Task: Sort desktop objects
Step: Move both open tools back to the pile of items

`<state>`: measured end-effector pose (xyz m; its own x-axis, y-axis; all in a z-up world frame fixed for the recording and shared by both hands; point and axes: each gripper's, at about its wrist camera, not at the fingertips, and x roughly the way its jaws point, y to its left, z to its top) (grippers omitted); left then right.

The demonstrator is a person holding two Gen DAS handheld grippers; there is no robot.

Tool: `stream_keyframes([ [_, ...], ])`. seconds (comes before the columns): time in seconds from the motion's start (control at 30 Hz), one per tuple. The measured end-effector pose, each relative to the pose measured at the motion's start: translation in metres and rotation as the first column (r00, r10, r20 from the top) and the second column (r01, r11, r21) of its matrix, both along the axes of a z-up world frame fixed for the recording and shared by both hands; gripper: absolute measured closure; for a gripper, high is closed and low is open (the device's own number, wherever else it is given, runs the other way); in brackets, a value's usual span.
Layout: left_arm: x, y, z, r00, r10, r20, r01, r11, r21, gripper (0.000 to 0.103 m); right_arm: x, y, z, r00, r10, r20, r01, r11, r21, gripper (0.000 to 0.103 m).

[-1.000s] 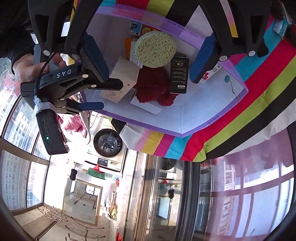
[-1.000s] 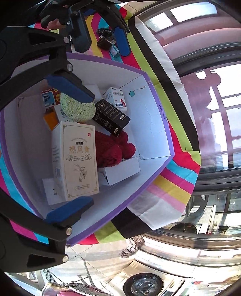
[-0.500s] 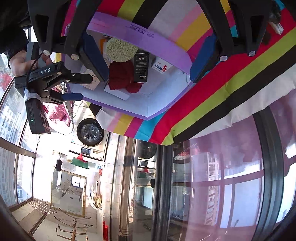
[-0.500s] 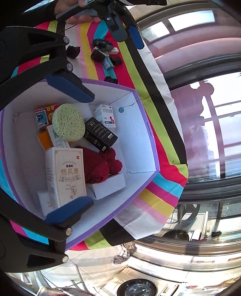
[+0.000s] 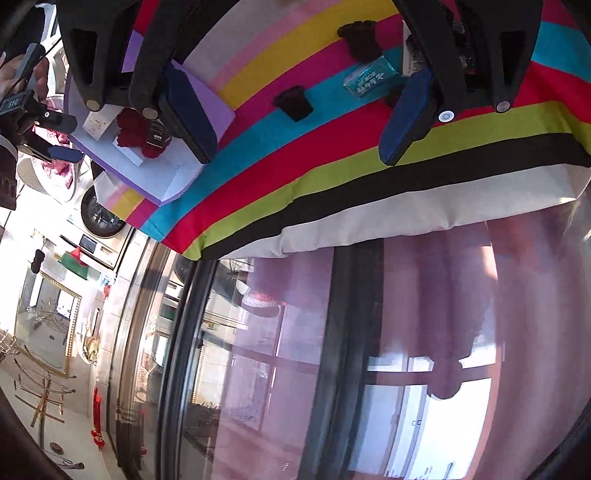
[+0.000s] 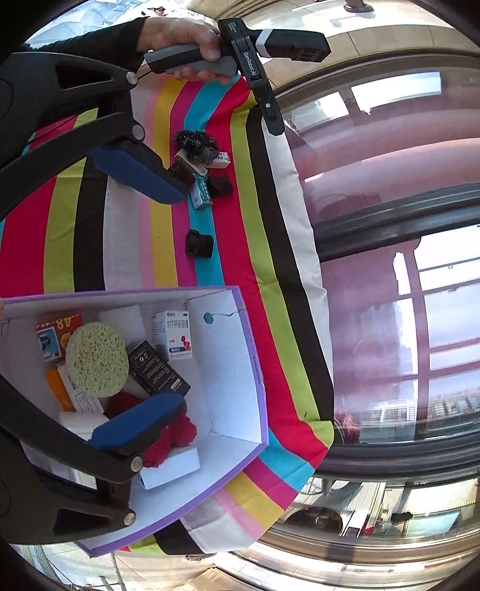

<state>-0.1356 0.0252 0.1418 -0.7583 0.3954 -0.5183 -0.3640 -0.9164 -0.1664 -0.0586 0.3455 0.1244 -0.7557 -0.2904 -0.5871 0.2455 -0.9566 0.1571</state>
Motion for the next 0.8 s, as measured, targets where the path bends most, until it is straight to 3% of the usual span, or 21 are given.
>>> stream_keyframes([
  [0.2, -0.013, -0.053, -0.016, 0.992, 0.111, 0.065, -0.113, 0.993, 0.024, 0.013, -0.010, -0.051, -0.004, 0.997, 0.079, 0.013, -0.079, 0.997, 0.007, 0.001],
  [0.37, -0.019, -0.076, -0.035, 0.979, 0.145, 0.141, -0.140, 0.989, -0.043, 0.011, -0.023, -0.087, -0.015, 0.990, 0.129, 0.057, -0.129, 0.992, -0.010, 0.001],
  [0.53, -0.025, -0.088, -0.065, 0.956, 0.171, 0.238, -0.133, 0.977, -0.167, 0.009, -0.042, -0.118, -0.028, 0.985, 0.141, 0.100, -0.141, 0.990, -0.005, 0.001],
  [0.8, -0.037, -0.077, -0.111, 0.918, 0.195, 0.344, -0.063, 0.931, -0.360, 0.009, -0.081, -0.163, -0.054, 0.975, 0.139, 0.171, -0.144, 0.989, 0.020, 0.001],
])
